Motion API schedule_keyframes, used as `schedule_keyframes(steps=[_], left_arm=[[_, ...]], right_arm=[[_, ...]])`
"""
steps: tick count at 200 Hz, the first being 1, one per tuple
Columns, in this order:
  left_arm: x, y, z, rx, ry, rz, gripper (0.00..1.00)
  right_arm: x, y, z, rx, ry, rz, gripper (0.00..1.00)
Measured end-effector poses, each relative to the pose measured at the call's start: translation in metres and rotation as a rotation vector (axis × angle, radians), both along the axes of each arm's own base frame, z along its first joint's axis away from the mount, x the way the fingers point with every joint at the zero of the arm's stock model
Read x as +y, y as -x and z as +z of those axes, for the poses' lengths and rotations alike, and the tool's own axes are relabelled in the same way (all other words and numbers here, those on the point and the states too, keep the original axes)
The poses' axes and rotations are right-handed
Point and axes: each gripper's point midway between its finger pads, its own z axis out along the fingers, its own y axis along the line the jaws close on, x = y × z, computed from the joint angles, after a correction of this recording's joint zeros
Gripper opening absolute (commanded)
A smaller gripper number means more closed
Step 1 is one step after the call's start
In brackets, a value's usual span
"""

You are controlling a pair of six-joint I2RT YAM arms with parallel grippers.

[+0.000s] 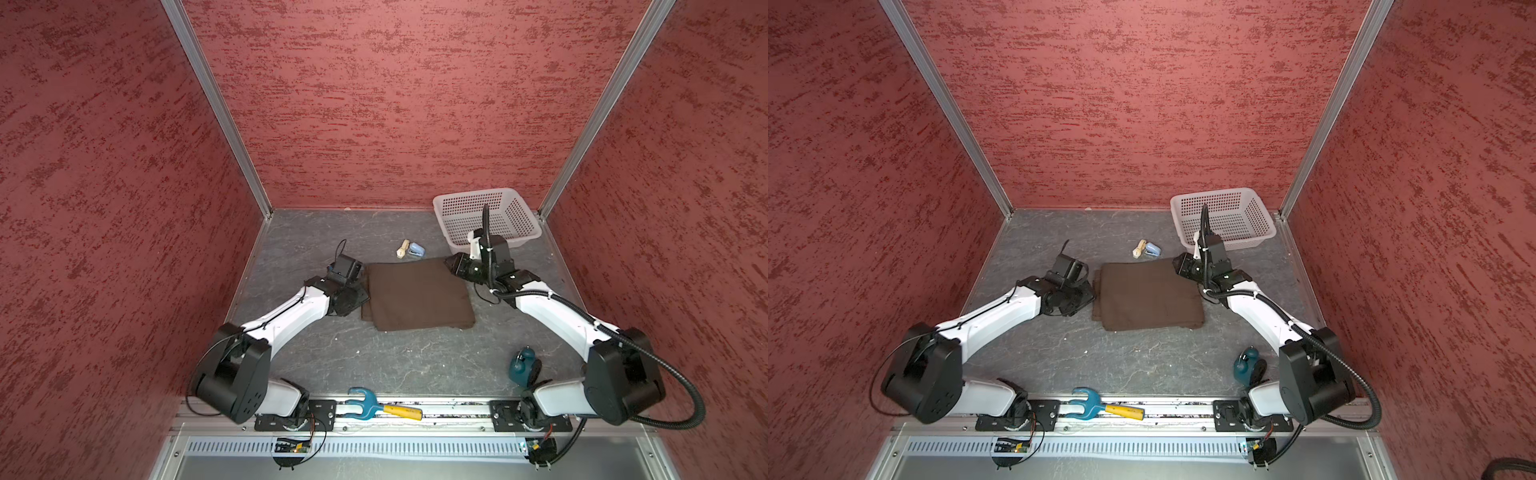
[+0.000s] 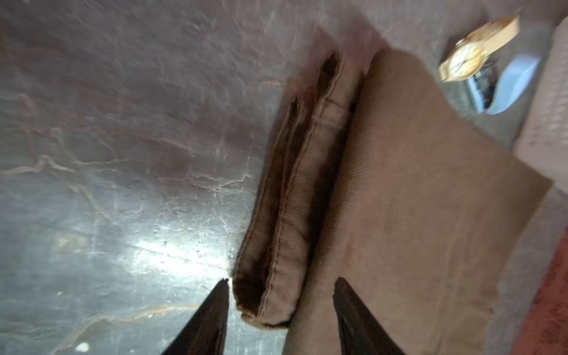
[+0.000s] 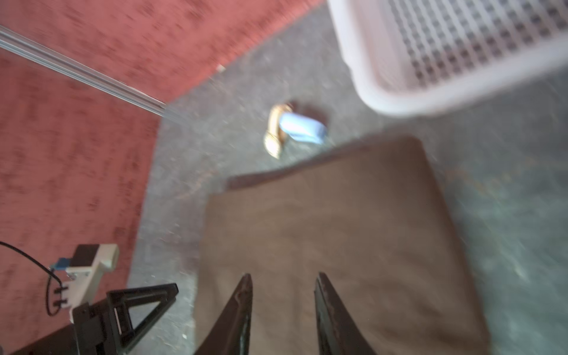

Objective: Fold and stack the trousers

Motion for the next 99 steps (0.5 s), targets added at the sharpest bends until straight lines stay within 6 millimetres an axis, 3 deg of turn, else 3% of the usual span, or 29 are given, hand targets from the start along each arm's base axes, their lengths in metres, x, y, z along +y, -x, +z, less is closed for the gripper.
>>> schedule_keyframes(steps=[29,39,55,64,77,99], left_arm=[[-0.017,-0.005,-0.017,0.045,-0.003,-0.037,0.54],[-0.022,-0.008,-0.019,0.042,0.0,-0.046,0.44],[-0.025,-0.011,-0.022,0.041,0.0,-0.06,0.16],[-0.026,-0.013,-0.025,0.043,0.004,-0.056,0.07],[-0.026,-0.014,-0.027,0.043,0.003,-0.059,0.0],[-0.021,-0.016,-0.029,0.045,0.015,-0.05,0.0]], right_arm=[[-0.012,0.013,-0.022,0.058,0.048,-0.008,0.36],[-0.017,0.018,-0.028,0.068,0.068,-0.014,0.37],[-0.024,0.024,-0.04,0.093,0.102,-0.029,0.38],[-0.028,0.028,-0.049,0.113,0.121,-0.036,0.38],[-0.034,0.036,-0.062,0.145,0.149,-0.041,0.38],[-0.041,0.046,-0.08,0.193,0.187,-0.047,0.38]])
